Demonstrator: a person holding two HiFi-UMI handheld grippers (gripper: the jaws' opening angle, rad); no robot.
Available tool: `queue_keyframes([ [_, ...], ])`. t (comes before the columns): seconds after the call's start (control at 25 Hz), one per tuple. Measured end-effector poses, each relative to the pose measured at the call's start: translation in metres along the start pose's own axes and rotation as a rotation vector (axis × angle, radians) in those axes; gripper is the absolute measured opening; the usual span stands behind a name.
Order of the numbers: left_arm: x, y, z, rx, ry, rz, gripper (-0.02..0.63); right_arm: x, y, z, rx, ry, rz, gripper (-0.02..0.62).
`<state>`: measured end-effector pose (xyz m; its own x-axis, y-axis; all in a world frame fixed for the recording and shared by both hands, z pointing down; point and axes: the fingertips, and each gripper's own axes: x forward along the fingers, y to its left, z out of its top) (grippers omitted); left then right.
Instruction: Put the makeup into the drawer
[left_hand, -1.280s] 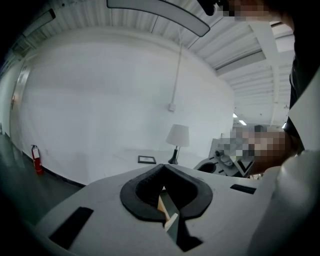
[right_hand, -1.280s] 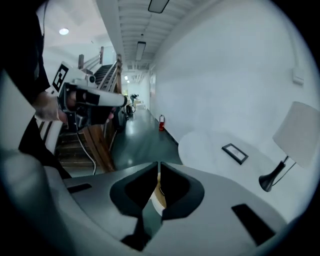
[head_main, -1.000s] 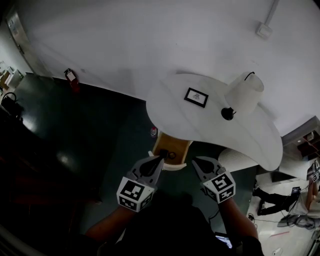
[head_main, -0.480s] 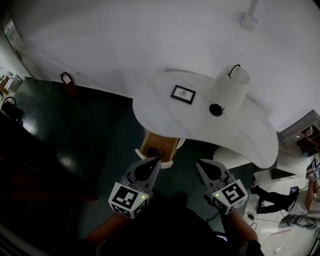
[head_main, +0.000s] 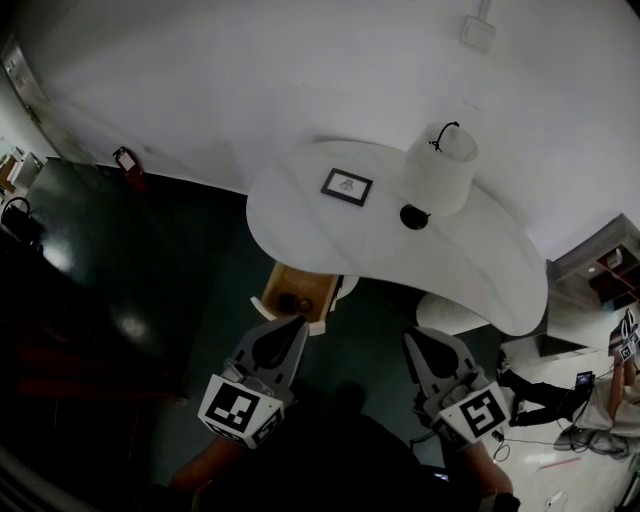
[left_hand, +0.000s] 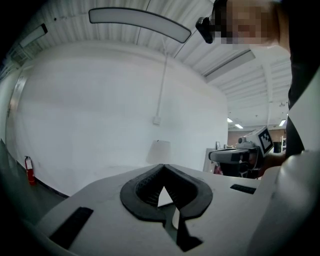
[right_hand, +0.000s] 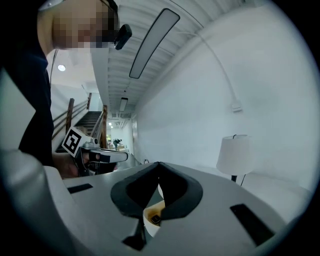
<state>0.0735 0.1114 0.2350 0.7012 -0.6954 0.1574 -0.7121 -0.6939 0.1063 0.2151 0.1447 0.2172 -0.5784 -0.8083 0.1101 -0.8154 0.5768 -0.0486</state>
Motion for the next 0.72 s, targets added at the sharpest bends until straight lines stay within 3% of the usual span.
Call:
queue_keyframes([
  [0.36,0.015,-0.019,0.011,0.035,-0.022,-0.038,0.011,-0.020,-0.021,0.005,-0.004,-0.030,-0.061,0.015],
  [0.72,0.014,-0.018,0.011,0.052,-0.016,-0.057,0.011,-0.006,-0.010,0.004,-0.009,-0.032,-0.024,0.015],
])
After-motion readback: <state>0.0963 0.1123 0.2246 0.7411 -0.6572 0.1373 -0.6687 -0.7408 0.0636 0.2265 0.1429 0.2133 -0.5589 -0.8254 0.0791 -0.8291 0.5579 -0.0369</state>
